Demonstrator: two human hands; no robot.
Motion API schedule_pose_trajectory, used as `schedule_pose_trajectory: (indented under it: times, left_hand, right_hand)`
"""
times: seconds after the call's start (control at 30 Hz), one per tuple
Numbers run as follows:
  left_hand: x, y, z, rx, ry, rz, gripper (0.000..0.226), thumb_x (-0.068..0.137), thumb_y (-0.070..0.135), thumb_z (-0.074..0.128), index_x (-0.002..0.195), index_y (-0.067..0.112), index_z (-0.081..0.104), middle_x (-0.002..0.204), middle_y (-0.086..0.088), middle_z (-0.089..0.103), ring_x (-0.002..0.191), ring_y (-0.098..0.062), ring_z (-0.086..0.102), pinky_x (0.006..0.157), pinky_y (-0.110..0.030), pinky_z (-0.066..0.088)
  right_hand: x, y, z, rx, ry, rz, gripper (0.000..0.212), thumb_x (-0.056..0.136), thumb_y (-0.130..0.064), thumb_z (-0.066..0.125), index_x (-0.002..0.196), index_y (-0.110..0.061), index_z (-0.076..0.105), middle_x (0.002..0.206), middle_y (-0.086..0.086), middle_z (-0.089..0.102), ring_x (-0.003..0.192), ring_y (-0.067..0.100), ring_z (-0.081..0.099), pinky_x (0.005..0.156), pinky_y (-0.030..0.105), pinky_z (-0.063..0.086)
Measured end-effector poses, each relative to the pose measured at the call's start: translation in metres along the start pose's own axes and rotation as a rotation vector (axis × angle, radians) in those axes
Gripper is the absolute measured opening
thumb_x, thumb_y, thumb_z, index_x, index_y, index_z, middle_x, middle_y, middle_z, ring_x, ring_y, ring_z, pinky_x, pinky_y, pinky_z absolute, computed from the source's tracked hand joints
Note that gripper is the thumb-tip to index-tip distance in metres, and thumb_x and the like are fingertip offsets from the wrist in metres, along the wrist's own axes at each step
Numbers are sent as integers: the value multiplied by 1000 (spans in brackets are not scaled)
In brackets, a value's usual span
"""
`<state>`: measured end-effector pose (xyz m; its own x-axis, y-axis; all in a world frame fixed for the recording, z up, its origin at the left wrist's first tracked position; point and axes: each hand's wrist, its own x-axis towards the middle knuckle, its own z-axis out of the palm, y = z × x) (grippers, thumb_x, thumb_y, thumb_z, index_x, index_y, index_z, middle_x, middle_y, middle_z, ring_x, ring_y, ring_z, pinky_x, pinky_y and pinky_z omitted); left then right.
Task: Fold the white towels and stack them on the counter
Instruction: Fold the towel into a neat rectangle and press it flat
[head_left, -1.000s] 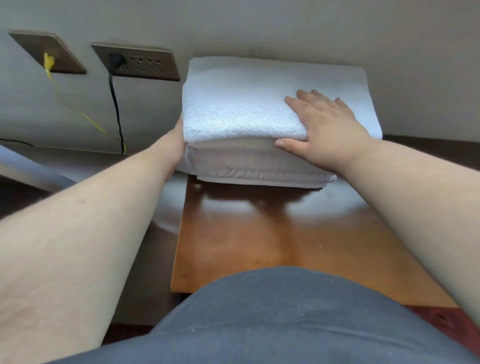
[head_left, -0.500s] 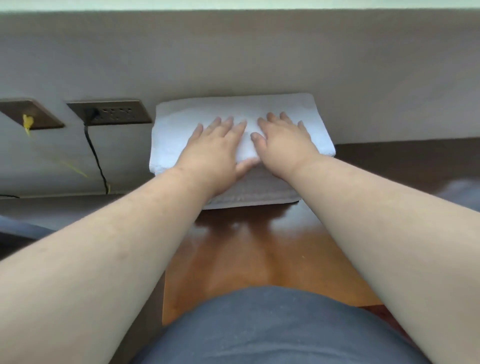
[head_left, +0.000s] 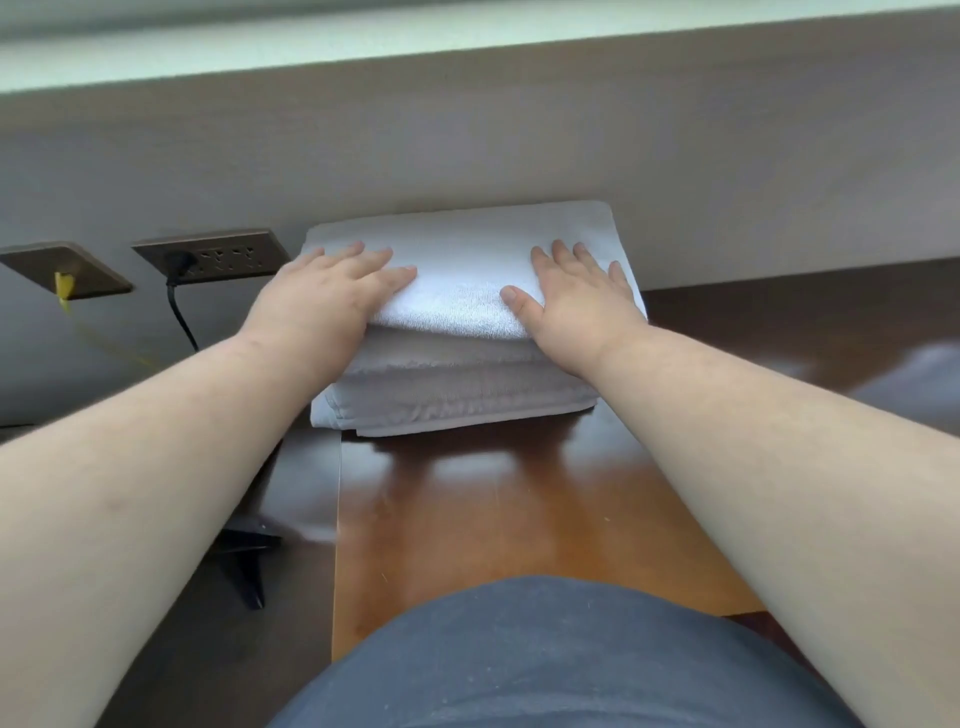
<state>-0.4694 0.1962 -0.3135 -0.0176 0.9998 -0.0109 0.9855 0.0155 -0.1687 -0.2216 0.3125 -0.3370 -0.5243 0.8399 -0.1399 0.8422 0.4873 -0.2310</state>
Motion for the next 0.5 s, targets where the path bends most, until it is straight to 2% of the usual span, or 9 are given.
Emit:
schedule_pose_trajectory:
  times: [0.07, 0.13, 0.2, 0.27, 0.3, 0.37, 0.43, 0.5]
  left_hand:
    - [-9, 4, 3, -36, -90, -22, 84, 84, -2, 47, 152, 37, 16, 161, 3, 20, 147, -22, 17, 119, -42, 14]
    - [-24, 8, 7, -151, -142, -35, 77, 86, 24, 48, 153, 35, 13, 162, 1, 17, 148, -23, 13, 119, -44, 12]
    - [-27, 18, 7, -232, -51, -26, 79, 82, 57, 40, 153, 33, 16, 160, 1, 21, 148, -23, 14, 119, -45, 12]
    - [-15, 34, 7, -206, -2, 1, 95, 77, 76, 43, 153, 31, 10, 160, 3, 19, 148, -22, 14, 119, -45, 12]
    - [-9, 43, 9, -148, -19, 9, 102, 75, 76, 51, 153, 30, 3, 161, 1, 15, 148, -23, 13, 119, -46, 12]
    - [-2, 54, 16, -41, -62, -26, 109, 77, 62, 66, 152, 31, -8, 162, -5, 8, 148, -28, 9, 118, -50, 12]
    - [-1, 48, 19, -1, -87, -60, 107, 82, 51, 69, 151, 33, -11, 162, -7, 6, 148, -30, 9, 116, -52, 13]
    - [-2, 33, 17, 1, -82, 4, 100, 86, 39, 69, 152, 35, -6, 162, -5, 9, 147, -29, 12, 117, -50, 15]
  right_hand:
    - [0, 1, -2, -2, -17, -6, 77, 95, -68, 17, 156, -22, 14, 165, 3, 8, 151, 20, 0, 121, 49, 3]
    - [1, -1, -6, -20, -45, -2, 77, 95, -68, 19, 156, -21, 15, 165, 3, 8, 151, 21, 1, 121, 50, 4]
    - [6, -10, -8, -19, -24, -6, 78, 93, -69, 21, 155, -20, 20, 164, 4, 12, 151, 22, 4, 120, 51, 7]
    - [9, -21, -8, -1, 48, -114, 80, 91, -71, 23, 153, -21, 25, 163, 5, 17, 150, 22, 9, 119, 51, 10]
    - [9, -25, -6, -25, 66, -207, 82, 89, -73, 26, 153, -22, 24, 163, 4, 19, 150, 22, 10, 119, 50, 10]
    - [4, -21, -1, -125, 35, -349, 92, 83, -79, 35, 155, -25, 16, 163, 2, 16, 150, 21, 9, 120, 49, 10]
    - [1, -5, 3, -212, -8, -367, 104, 76, -78, 53, 156, -28, 7, 164, 2, 9, 151, 22, 6, 120, 51, 9]
    - [3, 6, 6, -209, 7, -343, 106, 76, -71, 62, 155, -28, 6, 164, 3, 10, 151, 23, 8, 120, 51, 10]
